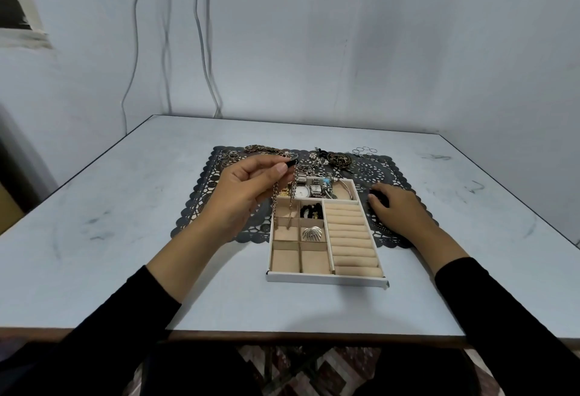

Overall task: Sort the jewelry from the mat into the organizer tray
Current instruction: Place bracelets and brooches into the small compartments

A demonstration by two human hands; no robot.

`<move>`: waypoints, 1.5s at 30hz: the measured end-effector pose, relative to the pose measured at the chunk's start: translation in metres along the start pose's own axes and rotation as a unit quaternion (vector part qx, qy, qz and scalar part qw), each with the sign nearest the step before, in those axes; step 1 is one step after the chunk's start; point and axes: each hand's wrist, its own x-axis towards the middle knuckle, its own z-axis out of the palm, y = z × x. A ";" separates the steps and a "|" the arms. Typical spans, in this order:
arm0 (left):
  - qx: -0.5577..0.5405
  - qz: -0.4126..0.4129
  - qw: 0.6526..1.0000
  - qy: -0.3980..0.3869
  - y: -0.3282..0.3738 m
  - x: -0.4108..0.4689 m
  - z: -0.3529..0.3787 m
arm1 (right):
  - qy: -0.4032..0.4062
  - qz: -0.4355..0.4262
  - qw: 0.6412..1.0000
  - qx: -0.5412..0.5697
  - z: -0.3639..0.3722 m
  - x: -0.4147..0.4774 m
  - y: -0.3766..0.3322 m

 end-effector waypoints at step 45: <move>0.240 0.027 0.961 -0.138 -0.019 0.004 -0.023 | -0.011 0.014 1.000 -0.006 -0.004 -0.003 -0.006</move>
